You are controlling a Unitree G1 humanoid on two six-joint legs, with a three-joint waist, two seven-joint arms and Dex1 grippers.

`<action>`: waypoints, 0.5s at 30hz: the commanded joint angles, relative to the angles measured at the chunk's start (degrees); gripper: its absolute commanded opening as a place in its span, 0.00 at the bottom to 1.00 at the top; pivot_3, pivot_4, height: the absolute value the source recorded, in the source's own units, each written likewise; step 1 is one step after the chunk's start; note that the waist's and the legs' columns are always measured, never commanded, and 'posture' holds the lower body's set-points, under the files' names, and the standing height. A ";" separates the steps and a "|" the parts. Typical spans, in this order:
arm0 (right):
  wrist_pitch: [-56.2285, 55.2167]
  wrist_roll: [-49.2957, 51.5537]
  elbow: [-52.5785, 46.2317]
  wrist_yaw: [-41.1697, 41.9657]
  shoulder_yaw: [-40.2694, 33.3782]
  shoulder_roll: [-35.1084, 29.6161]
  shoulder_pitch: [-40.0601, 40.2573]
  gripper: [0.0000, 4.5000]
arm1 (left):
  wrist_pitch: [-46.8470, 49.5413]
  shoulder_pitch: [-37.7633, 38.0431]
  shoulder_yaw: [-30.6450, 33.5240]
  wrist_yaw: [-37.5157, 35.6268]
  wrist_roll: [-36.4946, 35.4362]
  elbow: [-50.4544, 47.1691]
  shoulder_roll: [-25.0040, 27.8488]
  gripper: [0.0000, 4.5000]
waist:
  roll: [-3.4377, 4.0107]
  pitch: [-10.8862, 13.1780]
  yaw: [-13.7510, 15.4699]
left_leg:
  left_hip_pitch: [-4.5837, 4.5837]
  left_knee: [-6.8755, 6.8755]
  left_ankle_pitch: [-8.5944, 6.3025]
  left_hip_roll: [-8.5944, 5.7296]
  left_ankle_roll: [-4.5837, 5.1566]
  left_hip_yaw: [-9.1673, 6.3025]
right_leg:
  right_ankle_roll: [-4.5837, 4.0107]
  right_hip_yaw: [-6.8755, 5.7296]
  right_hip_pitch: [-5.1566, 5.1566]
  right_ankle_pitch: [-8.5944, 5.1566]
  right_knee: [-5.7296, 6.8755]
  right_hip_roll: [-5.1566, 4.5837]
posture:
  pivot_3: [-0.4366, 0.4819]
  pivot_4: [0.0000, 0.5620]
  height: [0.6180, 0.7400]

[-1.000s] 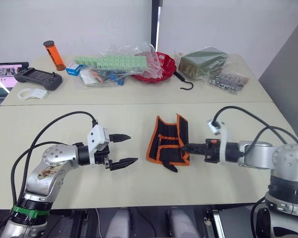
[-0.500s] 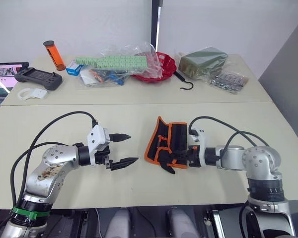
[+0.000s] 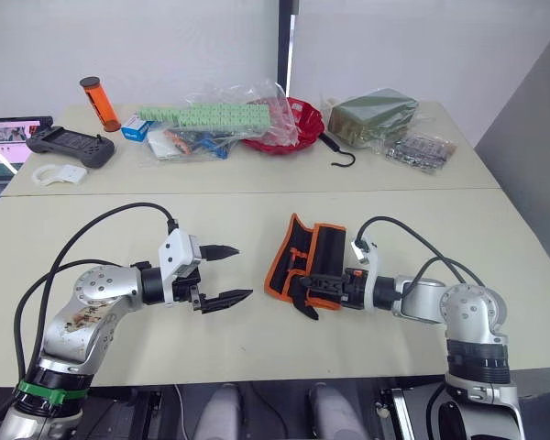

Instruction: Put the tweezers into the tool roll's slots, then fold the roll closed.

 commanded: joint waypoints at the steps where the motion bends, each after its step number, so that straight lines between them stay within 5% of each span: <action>1: 1.47 1.01 -0.32 0.06 -2.46 -1.17 0.00 0.80 | -0.31 -1.23 0.77 -0.40 -0.51 -0.93 0.39 1.00 | 0.00 0.00 0.03 | 0.00 0.00 0.00 0.00 0.00 0.00 | 0.00 0.00 0.00 0.00 0.00 0.00 | 0.48 0.27 1.00; 4: 2.02 2.32 -0.04 0.08 -3.96 -1.58 -0.41 0.99 | -0.43 -1.62 0.62 -0.62 -0.40 -0.54 0.32 1.00 | 0.00 0.00 0.08 | 0.00 0.01 0.00 -0.01 0.00 0.00 | 0.00 0.00 0.00 0.00 0.00 0.00 | 0.48 0.27 1.00; 15: 2.45 9.12 -2.83 3.64 -11.12 -7.66 -3.00 0.99 | -0.74 -2.90 0.20 -1.66 -0.06 0.63 0.21 1.00 | 0.02 0.01 0.05 | -0.11 -0.03 0.00 -0.02 0.01 0.00 | 0.02 -0.01 -0.07 0.00 -0.03 -0.02 | 0.48 0.27 1.00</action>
